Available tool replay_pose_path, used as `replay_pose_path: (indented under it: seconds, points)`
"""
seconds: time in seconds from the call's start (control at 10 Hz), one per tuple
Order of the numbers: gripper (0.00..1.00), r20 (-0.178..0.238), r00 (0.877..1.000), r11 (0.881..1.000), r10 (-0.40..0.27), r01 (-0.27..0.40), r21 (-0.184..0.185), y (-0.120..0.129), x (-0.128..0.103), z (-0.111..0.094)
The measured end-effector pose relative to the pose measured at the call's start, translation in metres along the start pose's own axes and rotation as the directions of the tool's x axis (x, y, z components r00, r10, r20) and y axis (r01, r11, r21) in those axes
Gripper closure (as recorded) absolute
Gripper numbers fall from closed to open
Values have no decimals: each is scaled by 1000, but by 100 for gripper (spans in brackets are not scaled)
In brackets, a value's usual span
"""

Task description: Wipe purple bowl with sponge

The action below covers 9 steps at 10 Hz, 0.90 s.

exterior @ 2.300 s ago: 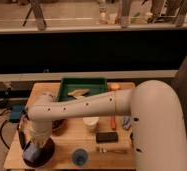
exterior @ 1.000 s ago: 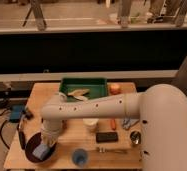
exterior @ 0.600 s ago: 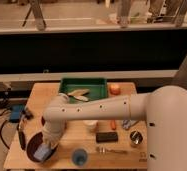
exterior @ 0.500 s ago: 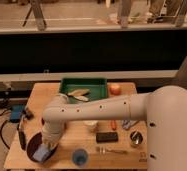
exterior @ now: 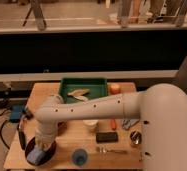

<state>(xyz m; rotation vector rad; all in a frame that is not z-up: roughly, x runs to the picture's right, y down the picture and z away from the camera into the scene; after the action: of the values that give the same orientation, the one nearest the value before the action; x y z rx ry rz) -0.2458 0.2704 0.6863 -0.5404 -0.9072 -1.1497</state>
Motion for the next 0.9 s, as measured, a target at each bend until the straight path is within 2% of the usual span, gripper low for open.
replay_pose_path:
  seconds: [0.6,0.9]
  points:
    - [100,4,999,999,-54,54,7,-34,3,8]
    - [100,8,998,998,-55,55,0,-36,7,15]
